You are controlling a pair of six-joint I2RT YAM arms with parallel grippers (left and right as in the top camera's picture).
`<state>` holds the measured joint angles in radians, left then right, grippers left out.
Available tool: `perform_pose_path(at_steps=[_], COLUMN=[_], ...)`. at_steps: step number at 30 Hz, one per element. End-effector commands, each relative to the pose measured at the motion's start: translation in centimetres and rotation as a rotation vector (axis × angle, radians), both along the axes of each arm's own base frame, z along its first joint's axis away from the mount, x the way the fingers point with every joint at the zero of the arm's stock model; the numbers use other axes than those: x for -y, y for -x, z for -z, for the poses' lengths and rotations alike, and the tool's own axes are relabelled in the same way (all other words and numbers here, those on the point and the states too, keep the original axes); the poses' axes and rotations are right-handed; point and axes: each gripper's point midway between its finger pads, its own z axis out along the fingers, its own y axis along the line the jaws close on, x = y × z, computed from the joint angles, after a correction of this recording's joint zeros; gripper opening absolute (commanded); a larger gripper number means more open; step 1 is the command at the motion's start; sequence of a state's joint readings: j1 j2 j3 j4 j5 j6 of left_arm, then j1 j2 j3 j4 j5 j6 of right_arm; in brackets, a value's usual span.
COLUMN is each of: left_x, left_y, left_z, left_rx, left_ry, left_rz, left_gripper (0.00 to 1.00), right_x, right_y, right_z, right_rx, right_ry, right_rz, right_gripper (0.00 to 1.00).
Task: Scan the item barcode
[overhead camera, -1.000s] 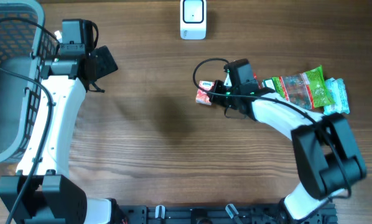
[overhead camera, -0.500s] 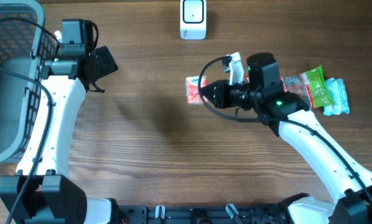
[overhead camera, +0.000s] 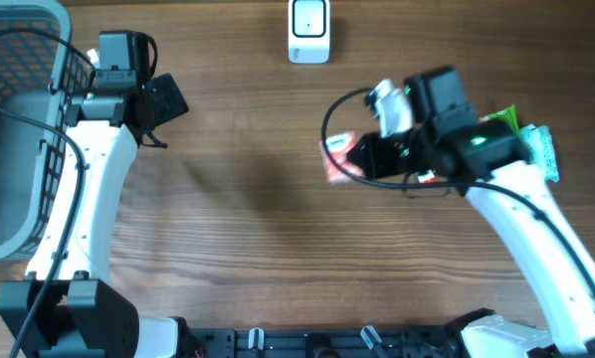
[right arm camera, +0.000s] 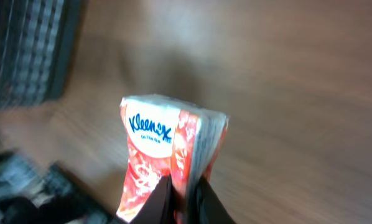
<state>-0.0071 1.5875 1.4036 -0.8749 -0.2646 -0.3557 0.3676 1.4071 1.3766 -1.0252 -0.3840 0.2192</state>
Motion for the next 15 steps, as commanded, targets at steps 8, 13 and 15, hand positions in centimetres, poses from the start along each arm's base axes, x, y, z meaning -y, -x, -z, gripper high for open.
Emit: perform_pose_path(at_steps=[8,13,15], left_x=[-0.3,-0.3,-0.3], left_y=[-0.1,-0.1,-0.1], left_z=[-0.4,-0.4,-0.4], left_rx=[0.006,0.006,0.006], left_ry=[-0.01,-0.01,-0.01], left_rz=[0.002,0.002,0.002], left_gripper=[1.0,1.0,1.0], right_x=[6.6,6.7,5.6], right_y=[-6.4,-10.5,-11.9], right_z=[-11.7,-11.7,-11.2], right_rx=[0.324,0.43,0.475], right_ry=[0.402,0.564,0.628], right_rz=[0.164,0.183,0.155], right_gripper=[0.04,0.04,0.04])
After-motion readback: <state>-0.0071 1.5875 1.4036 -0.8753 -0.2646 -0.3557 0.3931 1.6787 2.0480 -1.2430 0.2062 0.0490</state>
